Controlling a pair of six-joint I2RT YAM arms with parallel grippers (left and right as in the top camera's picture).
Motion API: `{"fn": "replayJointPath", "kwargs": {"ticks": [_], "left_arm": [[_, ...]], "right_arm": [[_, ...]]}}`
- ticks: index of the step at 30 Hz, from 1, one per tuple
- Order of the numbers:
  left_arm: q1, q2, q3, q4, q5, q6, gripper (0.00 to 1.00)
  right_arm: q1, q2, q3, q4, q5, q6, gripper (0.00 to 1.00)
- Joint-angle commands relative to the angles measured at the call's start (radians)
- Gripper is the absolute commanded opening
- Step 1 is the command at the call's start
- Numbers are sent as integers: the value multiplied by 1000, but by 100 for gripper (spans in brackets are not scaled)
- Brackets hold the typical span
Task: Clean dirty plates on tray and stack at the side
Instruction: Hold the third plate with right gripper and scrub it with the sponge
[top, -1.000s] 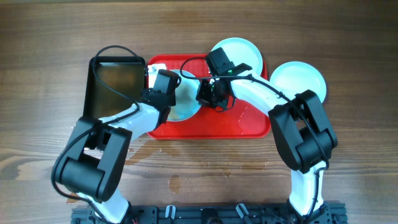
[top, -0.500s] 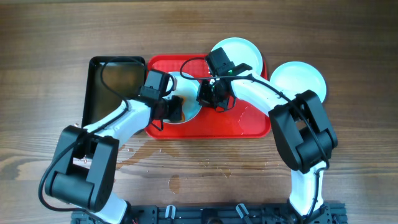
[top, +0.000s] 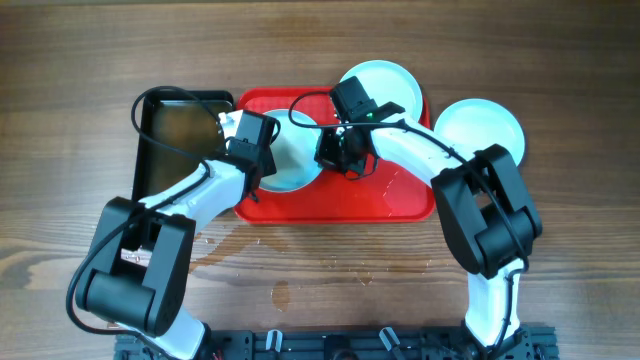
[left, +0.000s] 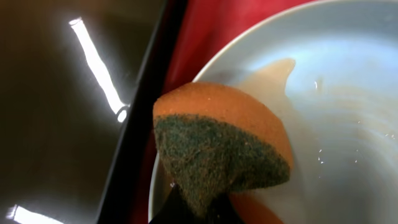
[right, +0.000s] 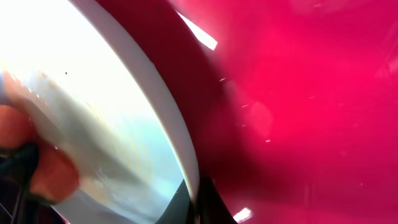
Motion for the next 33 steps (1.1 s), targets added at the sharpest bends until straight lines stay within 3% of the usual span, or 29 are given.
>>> {"fn": "replayJointPath", "kwargs": {"ticks": [1,5,7,10,16,23,27,33], "left_arm": [[-2,32,-48,-108,69,27,4],[-2,-15,-36,-77,508,246,4],[-2,-21,-35,-9,618,267,4],[-2,-21,-35,100,610,266,4],[-2,37,-35,181,359,266,4],[17,140,-35,266,315,224,4],[123,119,41,122,349,56,4],[252,91,327,-205,666,30,4]], "right_arm": [[3,41,-32,-13,37,-12,4],[3,41,-32,-10,35,-15,4],[3,41,-32,-9,34,-15,4],[4,41,-32,-8,34,-15,4],[4,41,-32,-6,34,-15,4],[4,41,-32,-2,34,-19,4],[4,41,-32,-2,34,-22,4],[3,41,-32,0,34,-23,4]]}}
